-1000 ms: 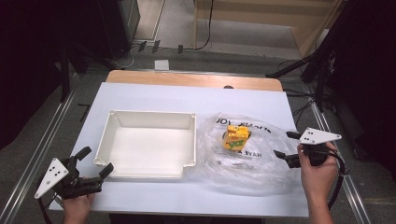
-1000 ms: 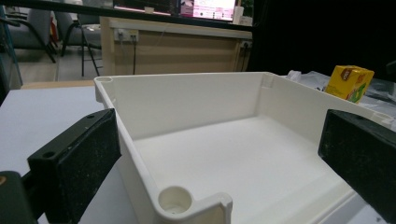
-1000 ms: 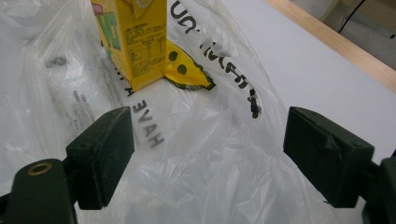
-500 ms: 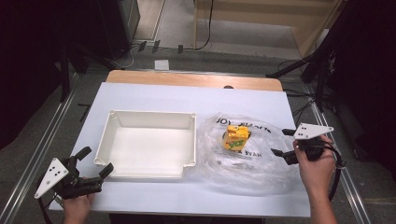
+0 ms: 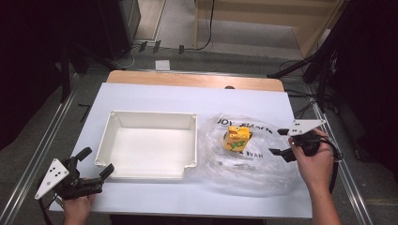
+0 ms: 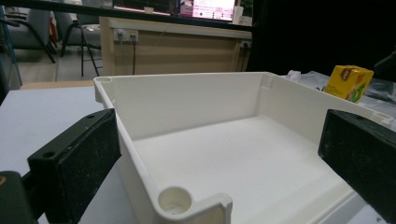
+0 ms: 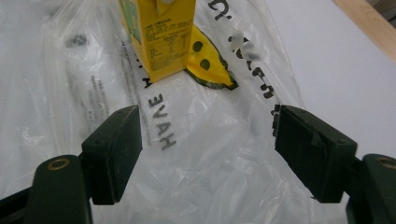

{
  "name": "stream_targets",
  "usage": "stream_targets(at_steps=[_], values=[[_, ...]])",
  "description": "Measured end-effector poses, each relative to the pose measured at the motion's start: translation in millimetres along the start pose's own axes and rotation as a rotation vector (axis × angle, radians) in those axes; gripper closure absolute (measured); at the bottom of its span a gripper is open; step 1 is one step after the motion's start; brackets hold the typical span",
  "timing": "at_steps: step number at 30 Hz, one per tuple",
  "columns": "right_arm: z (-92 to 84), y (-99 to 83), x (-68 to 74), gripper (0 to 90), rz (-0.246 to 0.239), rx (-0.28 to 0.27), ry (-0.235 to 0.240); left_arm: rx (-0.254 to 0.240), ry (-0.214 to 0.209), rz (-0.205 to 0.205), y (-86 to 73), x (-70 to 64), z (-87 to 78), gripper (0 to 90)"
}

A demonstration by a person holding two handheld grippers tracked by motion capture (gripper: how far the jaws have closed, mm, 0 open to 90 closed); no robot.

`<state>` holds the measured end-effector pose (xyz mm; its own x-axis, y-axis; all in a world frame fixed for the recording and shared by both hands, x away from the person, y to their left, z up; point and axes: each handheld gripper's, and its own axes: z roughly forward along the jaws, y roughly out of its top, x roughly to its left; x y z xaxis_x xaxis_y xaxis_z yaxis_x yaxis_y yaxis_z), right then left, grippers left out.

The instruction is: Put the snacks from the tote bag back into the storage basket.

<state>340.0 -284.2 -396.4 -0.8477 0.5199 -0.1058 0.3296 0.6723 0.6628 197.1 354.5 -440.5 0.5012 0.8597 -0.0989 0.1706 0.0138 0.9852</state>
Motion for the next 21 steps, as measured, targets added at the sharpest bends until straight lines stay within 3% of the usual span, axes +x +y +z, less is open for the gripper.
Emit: stream_targets(at_steps=[9,21], values=[[8.9,18.4,0.1,27.0,-0.046,0.058,0.02,-0.004,-0.003,-0.003,0.0,0.7,-0.3,0.0],[20.6,34.3,1.0,26.9,-0.11,0.095,0.054,0.0,-0.001,0.004,-0.1,-0.4,0.4,0.0]])
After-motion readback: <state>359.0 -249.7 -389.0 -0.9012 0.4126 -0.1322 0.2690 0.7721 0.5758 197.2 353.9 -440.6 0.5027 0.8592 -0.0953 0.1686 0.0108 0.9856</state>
